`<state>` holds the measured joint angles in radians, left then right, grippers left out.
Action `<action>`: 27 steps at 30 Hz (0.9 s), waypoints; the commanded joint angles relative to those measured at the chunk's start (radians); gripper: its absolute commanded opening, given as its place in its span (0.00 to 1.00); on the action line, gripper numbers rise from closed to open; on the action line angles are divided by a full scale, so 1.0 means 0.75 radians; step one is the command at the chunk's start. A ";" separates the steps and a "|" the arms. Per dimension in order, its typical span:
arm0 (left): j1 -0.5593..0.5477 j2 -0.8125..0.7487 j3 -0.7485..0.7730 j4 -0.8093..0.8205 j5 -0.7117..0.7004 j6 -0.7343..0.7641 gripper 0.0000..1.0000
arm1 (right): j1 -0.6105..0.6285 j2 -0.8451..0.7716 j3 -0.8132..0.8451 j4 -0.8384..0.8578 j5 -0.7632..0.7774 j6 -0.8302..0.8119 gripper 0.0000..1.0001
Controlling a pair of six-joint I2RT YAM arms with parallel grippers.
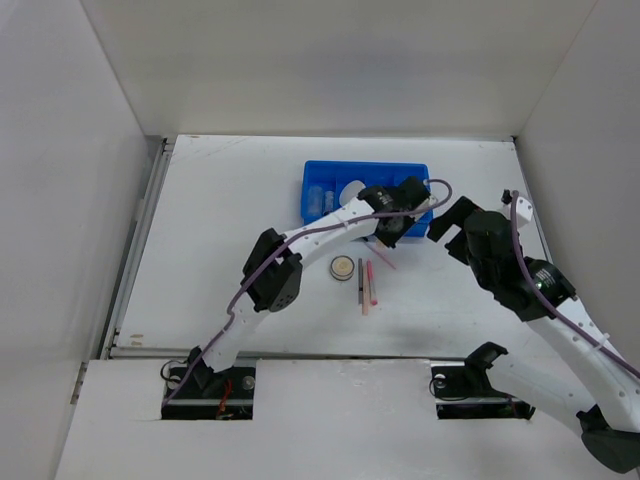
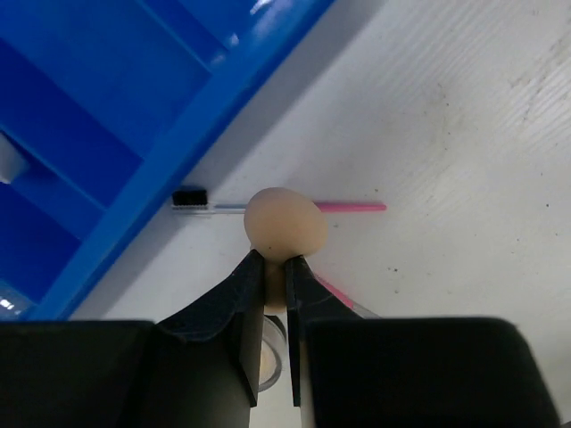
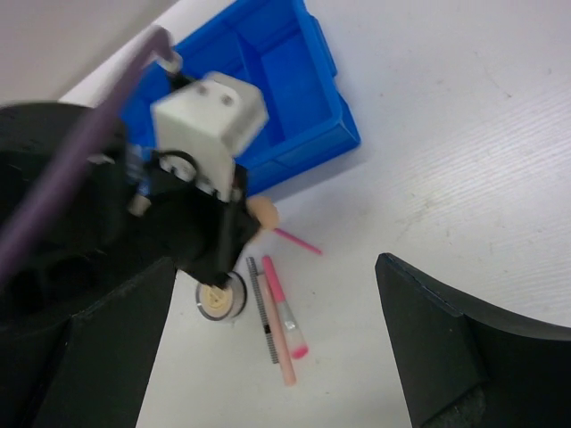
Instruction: Organize the makeup
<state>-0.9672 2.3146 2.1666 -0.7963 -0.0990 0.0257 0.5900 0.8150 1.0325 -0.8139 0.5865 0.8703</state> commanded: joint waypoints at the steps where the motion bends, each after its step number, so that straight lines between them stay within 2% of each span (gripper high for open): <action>1: 0.146 -0.088 0.154 -0.014 -0.015 -0.024 0.00 | 0.005 -0.025 0.035 -0.087 0.022 -0.029 1.00; 9: 0.367 -0.088 0.232 0.066 0.193 -0.220 0.00 | 0.005 0.003 0.035 -0.070 -0.019 -0.042 1.00; 21: 0.453 -0.024 0.232 0.284 0.246 -0.374 0.00 | 0.005 0.016 0.035 -0.058 -0.044 -0.054 1.00; 27: 0.465 0.047 0.247 0.336 0.196 -0.419 0.00 | 0.005 0.016 0.035 -0.058 -0.044 -0.066 1.00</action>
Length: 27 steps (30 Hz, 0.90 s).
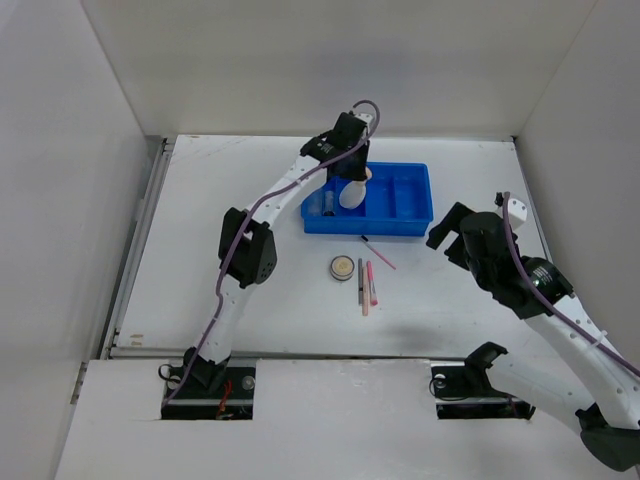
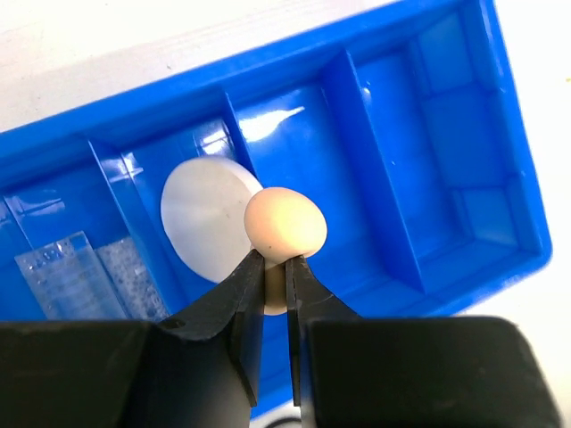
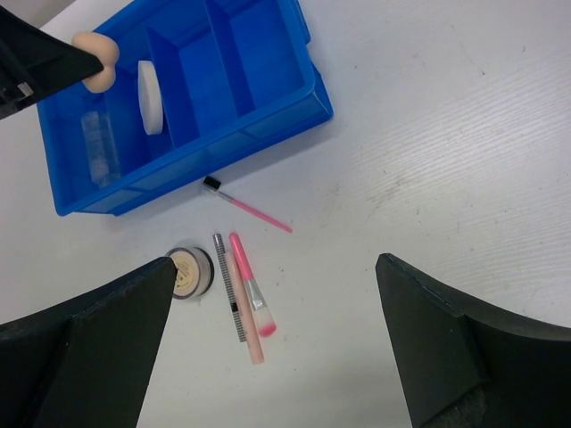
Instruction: Organize the makeup
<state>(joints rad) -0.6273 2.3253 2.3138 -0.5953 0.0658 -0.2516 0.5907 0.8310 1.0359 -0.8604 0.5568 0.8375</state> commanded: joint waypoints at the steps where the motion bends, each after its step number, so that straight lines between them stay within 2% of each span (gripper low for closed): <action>1: 0.024 0.033 0.050 0.082 -0.041 -0.049 0.00 | 0.004 -0.006 0.030 0.004 -0.004 -0.022 1.00; 5: 0.037 0.060 0.063 0.082 -0.059 -0.061 0.04 | 0.004 -0.006 0.018 0.004 -0.004 -0.022 1.00; 7: 0.037 0.072 0.063 0.070 -0.071 -0.073 0.15 | 0.004 -0.006 0.018 0.004 -0.004 -0.022 1.00; 9: 0.049 0.072 0.063 0.070 -0.084 -0.074 0.20 | 0.004 -0.006 0.018 0.004 -0.004 -0.022 1.00; 10: 0.049 0.072 0.050 0.058 -0.084 -0.074 0.25 | 0.004 0.007 0.018 0.004 -0.004 -0.022 1.00; 11: 0.049 0.072 0.050 0.057 -0.084 -0.074 0.38 | 0.004 0.007 0.018 0.004 -0.004 -0.022 1.00; 13: 0.049 0.072 0.050 0.043 -0.084 -0.074 0.42 | 0.004 0.019 0.018 0.004 -0.016 -0.022 1.00; 17: 0.049 0.013 0.014 0.043 -0.084 -0.074 0.67 | 0.004 0.043 0.006 0.028 -0.051 -0.022 1.00; 19: 0.049 -0.014 -0.003 0.043 -0.084 -0.074 0.74 | 0.004 0.043 -0.007 0.063 -0.090 -0.049 1.00; 24: 0.049 -0.193 -0.058 -0.032 -0.084 -0.061 0.76 | 0.004 0.133 -0.080 0.280 -0.321 -0.220 0.97; 27: 0.049 -0.361 -0.274 -0.018 -0.112 -0.076 0.76 | 0.004 0.314 -0.095 0.427 -0.464 -0.266 0.92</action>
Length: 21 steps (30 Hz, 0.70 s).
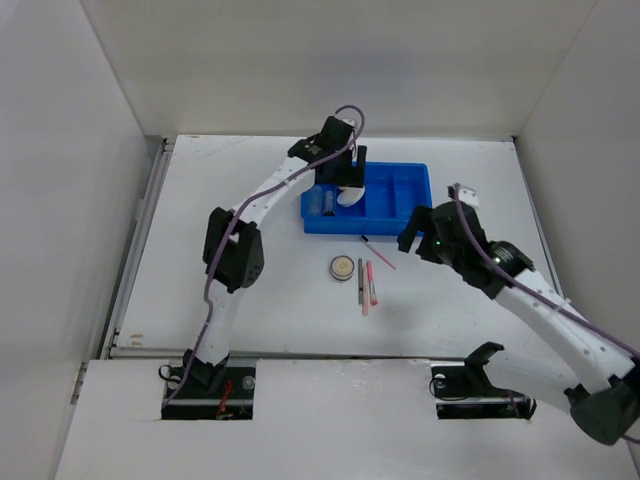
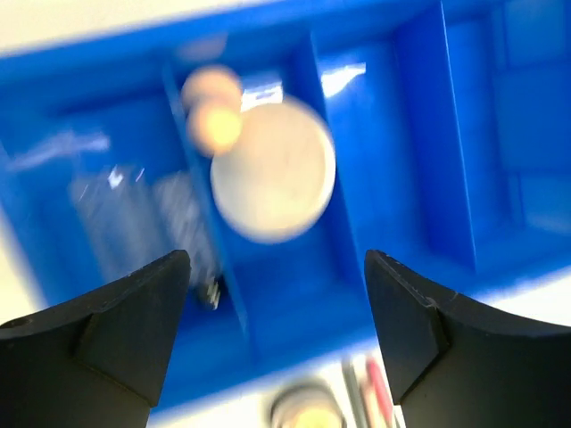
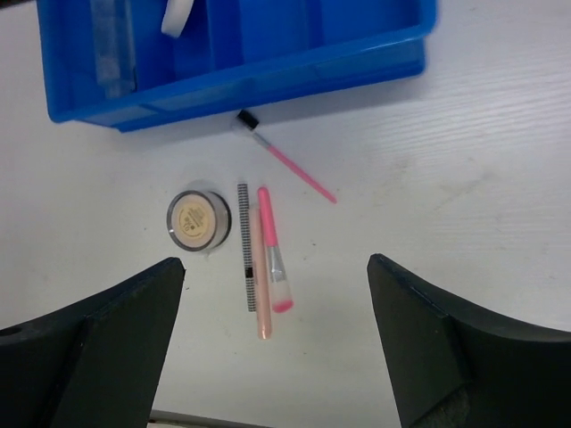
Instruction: Organize the makeup
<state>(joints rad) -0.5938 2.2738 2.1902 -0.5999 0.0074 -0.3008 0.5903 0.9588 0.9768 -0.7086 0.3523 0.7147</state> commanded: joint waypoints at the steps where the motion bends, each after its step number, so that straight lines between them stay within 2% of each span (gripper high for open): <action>1: 0.004 -0.425 -0.183 0.012 -0.055 -0.024 0.76 | 0.027 0.196 0.002 0.282 -0.208 -0.102 0.89; 2: 0.004 -0.493 -0.332 0.025 -0.110 -0.024 0.76 | 0.045 0.245 0.003 0.312 -0.222 -0.102 0.86; 5: 0.004 -0.746 -0.533 0.013 -0.271 -0.081 0.76 | 0.160 0.421 0.062 0.441 -0.235 -0.129 0.85; 6: 0.016 -0.804 -0.653 0.012 -0.304 -0.114 0.78 | 0.213 0.466 0.102 0.460 -0.235 -0.129 0.89; 9: 0.029 -1.008 -0.839 -0.045 -0.420 -0.165 0.81 | 0.288 0.652 0.176 0.474 -0.200 -0.153 0.98; 15: 0.121 -1.295 -1.018 -0.145 -0.529 -0.266 0.82 | 0.377 0.973 0.332 0.474 -0.143 -0.190 1.00; 21: 0.145 -1.375 -1.104 -0.151 -0.529 -0.254 0.82 | 0.424 1.184 0.477 0.448 -0.057 -0.215 1.00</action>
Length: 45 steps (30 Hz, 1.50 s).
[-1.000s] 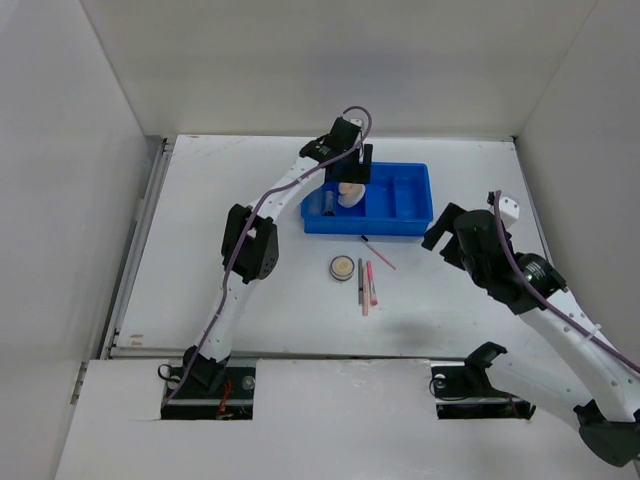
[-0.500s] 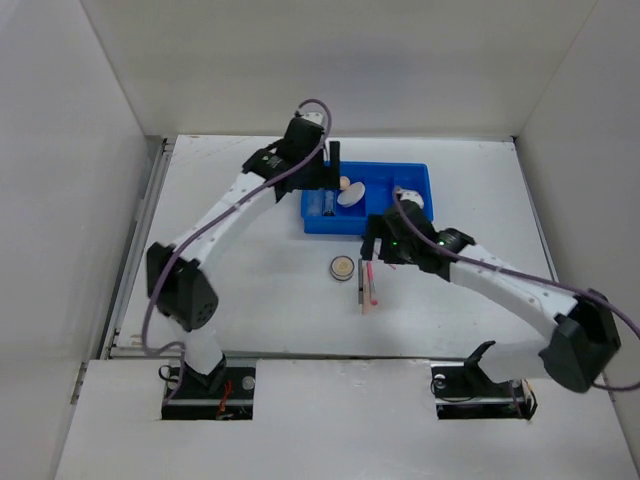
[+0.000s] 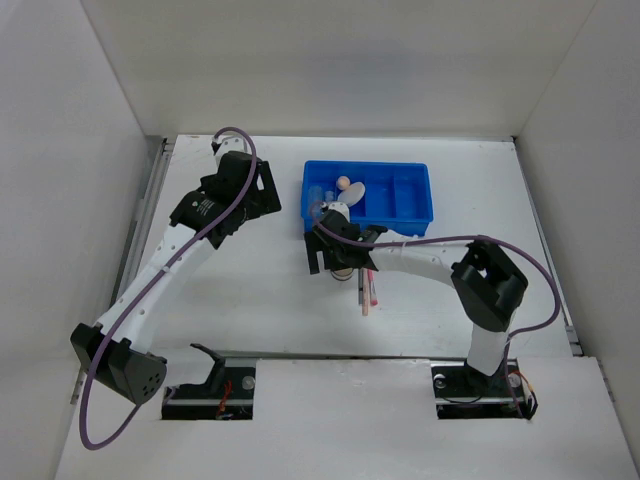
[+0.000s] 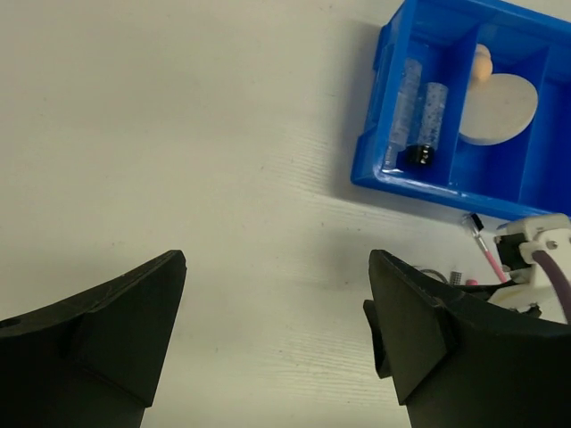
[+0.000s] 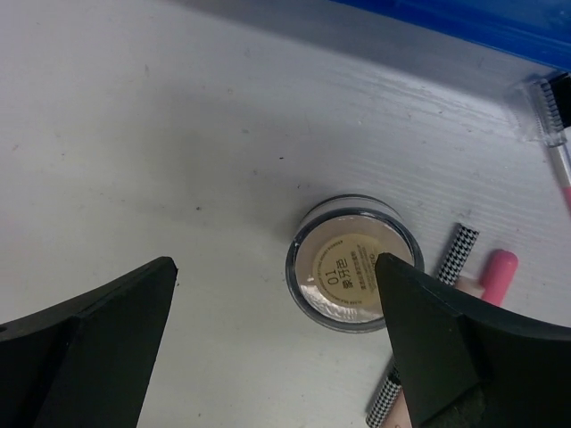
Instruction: Organize the makeup
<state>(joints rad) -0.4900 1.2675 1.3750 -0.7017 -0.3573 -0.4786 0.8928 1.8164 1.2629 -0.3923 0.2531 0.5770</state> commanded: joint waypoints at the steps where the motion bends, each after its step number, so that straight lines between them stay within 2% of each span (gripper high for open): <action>1: 0.007 -0.033 -0.017 -0.015 -0.043 -0.016 0.82 | 0.020 0.041 0.096 0.012 0.088 -0.031 1.00; 11: 0.007 -0.019 -0.042 -0.028 -0.004 -0.016 0.82 | 0.033 0.008 0.047 -0.031 0.321 0.040 1.00; 18: 0.007 0.008 -0.042 -0.028 0.020 -0.004 0.82 | 0.033 0.041 0.034 -0.043 0.289 0.028 1.00; 33: 0.007 0.032 -0.066 -0.028 0.045 -0.004 0.80 | 0.033 0.067 -0.091 0.106 0.182 0.041 1.00; 45: 0.007 0.044 -0.066 -0.028 0.045 -0.004 0.80 | 0.033 0.129 -0.033 0.110 0.182 0.016 0.76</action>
<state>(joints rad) -0.4885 1.2991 1.3334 -0.7238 -0.3214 -0.4805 0.9112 1.8938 1.2022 -0.3435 0.3950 0.5926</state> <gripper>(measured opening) 0.806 0.772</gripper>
